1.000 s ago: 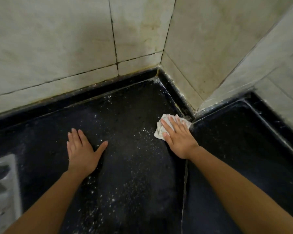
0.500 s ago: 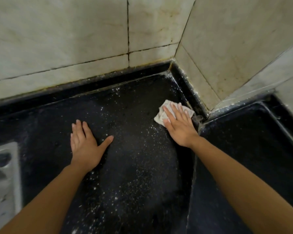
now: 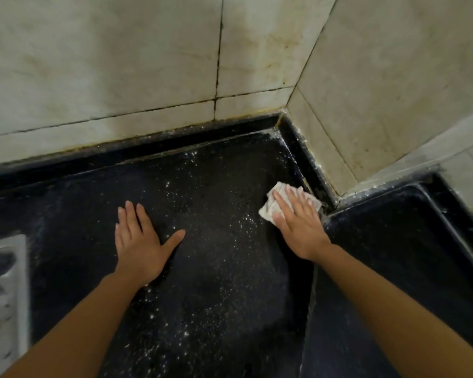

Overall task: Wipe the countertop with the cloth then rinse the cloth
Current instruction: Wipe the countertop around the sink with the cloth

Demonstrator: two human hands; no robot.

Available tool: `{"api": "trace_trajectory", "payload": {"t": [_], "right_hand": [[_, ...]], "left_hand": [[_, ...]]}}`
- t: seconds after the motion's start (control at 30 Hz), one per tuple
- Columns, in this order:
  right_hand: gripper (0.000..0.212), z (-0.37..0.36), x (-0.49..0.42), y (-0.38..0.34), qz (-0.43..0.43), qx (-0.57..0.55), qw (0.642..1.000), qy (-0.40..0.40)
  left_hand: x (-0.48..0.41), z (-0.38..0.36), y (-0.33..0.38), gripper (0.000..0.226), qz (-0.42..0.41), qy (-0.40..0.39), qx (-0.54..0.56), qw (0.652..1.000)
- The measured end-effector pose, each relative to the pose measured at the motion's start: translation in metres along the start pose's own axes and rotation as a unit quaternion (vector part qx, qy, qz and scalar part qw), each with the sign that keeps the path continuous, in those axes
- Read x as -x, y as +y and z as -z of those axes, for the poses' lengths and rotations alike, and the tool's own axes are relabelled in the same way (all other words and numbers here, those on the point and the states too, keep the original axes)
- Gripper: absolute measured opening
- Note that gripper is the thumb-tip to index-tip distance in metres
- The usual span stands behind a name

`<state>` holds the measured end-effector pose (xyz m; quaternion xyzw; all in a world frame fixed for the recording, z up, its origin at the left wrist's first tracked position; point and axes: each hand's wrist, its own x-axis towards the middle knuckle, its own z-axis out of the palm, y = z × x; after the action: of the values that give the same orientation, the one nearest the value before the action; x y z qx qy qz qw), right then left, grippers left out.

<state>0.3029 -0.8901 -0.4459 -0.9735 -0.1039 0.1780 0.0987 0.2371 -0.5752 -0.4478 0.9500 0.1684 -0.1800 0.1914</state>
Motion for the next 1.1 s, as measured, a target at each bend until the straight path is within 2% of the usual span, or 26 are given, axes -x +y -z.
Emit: {"api": "trace_trajectory", "payload": {"t": [0.07,0.27,0.53,0.8,0.97,1.03,1.1], "right_hand": [[0.053,0.008,-0.035,-0.008,-0.029,-0.018,0.999,0.009],[0.055,0.027,-0.11,-0.022,-0.04,-0.019,0.999,0.022],[0.056,0.034,-0.136,-0.04,-0.053,-0.023,0.998,0.028],[0.054,0.007,-0.064,-0.046,0.075,-0.001,0.997,-0.009],[0.054,0.007,-0.023,-0.029,0.173,0.04,0.983,-0.054],[0.053,0.014,-0.035,-0.02,0.174,0.056,0.982,-0.052],[0.053,0.021,-0.062,-0.019,0.122,0.049,0.991,-0.03]], "left_hand": [[-0.001,-0.001,0.0,0.109,0.005,-0.005,0.003,1.0],[-0.002,0.0,0.001,0.107,0.007,-0.011,0.001,1.0],[-0.003,0.0,0.001,0.107,0.003,-0.013,-0.003,1.0],[-0.001,0.006,0.002,0.109,0.007,-0.031,0.001,0.999],[-0.001,0.008,0.003,0.11,0.002,-0.046,0.011,0.999],[-0.001,0.008,0.003,0.11,0.002,-0.045,0.013,0.999],[-0.002,0.007,0.003,0.109,0.004,-0.046,0.009,0.999]]}}
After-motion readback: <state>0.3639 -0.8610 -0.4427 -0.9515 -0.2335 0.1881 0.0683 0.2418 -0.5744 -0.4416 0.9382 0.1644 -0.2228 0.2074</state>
